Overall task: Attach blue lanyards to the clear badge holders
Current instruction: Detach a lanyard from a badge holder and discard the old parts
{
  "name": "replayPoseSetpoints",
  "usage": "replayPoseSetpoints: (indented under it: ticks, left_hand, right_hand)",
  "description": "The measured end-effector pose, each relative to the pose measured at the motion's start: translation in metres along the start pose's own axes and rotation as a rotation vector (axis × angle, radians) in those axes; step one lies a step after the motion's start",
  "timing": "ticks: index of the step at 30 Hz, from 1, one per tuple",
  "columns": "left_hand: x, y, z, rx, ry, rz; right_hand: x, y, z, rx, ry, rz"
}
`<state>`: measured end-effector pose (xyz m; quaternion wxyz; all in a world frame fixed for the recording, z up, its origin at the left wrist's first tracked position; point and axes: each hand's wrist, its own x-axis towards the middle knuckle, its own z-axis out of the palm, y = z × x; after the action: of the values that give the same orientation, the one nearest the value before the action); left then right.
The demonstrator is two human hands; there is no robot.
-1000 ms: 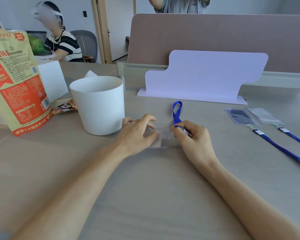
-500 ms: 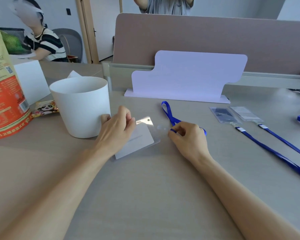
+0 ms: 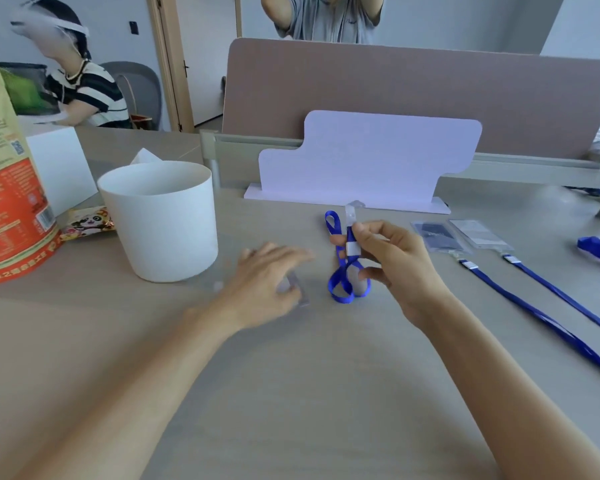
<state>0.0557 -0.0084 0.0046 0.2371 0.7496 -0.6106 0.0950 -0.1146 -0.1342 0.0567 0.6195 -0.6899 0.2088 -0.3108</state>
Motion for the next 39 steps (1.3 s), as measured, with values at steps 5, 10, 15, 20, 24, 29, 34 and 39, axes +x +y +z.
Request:
replayPoseSetpoints:
  ticks: [5, 10, 15, 20, 24, 29, 34, 39]
  left_hand:
    - [0.012, 0.055, 0.015, -0.158, -0.177, 0.042]
    - [0.026, 0.077, 0.023, -0.592, -0.203, -0.194]
    - [0.026, 0.079, 0.023, -0.536, -0.143, -0.071]
    - [0.026, 0.092, 0.015, -0.969, -0.186, -0.238]
    - [0.028, 0.097, 0.007, -1.054, -0.047, -0.339]
    - [0.029, 0.069, 0.015, -0.819, 0.090, -0.476]
    - [0.034, 0.055, 0.006, -0.981, 0.202, -0.618]
    - [0.035, 0.058, -0.016, -1.221, 0.278, -0.509]
  right_hand:
    - [0.001, -0.004, -0.003, 0.115, 0.051, 0.007]
    - [0.002, -0.006, -0.010, 0.144, 0.180, -0.020]
    - [0.009, 0.007, -0.020, 0.156, 0.281, 0.063]
    - [0.011, 0.011, -0.029, 0.232, 0.259, 0.055]
    - [0.010, 0.007, -0.031, 0.245, 0.238, 0.004]
    - [0.015, 0.010, -0.041, 0.316, 0.382, 0.034]
    - [0.016, 0.015, -0.047, 0.100, 0.243, 0.027]
    - [0.010, 0.025, -0.020, -0.459, -0.343, 0.034]
